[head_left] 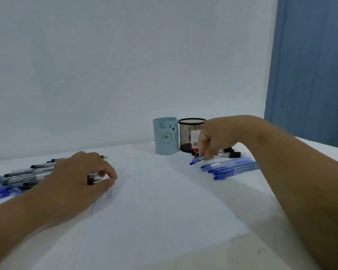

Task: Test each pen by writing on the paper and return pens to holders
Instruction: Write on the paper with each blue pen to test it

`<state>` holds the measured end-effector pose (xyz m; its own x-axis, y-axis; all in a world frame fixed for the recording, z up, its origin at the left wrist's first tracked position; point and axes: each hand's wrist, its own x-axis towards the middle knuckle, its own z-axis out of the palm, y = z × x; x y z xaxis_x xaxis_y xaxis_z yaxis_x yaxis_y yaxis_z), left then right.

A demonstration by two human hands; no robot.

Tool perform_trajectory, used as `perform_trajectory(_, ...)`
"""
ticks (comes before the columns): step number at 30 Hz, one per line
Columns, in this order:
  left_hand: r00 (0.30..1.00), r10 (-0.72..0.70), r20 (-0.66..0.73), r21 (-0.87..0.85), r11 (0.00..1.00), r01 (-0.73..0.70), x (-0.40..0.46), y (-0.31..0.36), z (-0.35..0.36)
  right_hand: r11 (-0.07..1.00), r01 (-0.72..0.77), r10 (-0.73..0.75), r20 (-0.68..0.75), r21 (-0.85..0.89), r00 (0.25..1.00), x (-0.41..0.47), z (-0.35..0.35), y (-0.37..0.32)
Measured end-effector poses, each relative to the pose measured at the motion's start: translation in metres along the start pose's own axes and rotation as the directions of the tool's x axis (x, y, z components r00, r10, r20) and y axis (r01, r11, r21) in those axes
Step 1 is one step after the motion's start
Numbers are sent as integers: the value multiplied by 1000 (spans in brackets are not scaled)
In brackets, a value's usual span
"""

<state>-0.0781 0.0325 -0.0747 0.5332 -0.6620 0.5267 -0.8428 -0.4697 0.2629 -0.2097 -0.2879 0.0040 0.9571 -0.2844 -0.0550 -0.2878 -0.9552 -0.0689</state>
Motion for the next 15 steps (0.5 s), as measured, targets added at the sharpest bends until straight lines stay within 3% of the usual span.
perform_trajectory(3,1000,-2,-19,13,1000,2,0,-6,3,997,-74,75,66,-20,995,-1,-2,13)
perform_trajectory(9,997,4,-74,25,1000,-3,0,-5,4,992,-81,99,192,-98,976,-1,-2,17)
perform_trajectory(15,998,-62,-29,-52,997,61,6,-16,-10,990,-7,19,80,-143,997,-13,-7,-14)
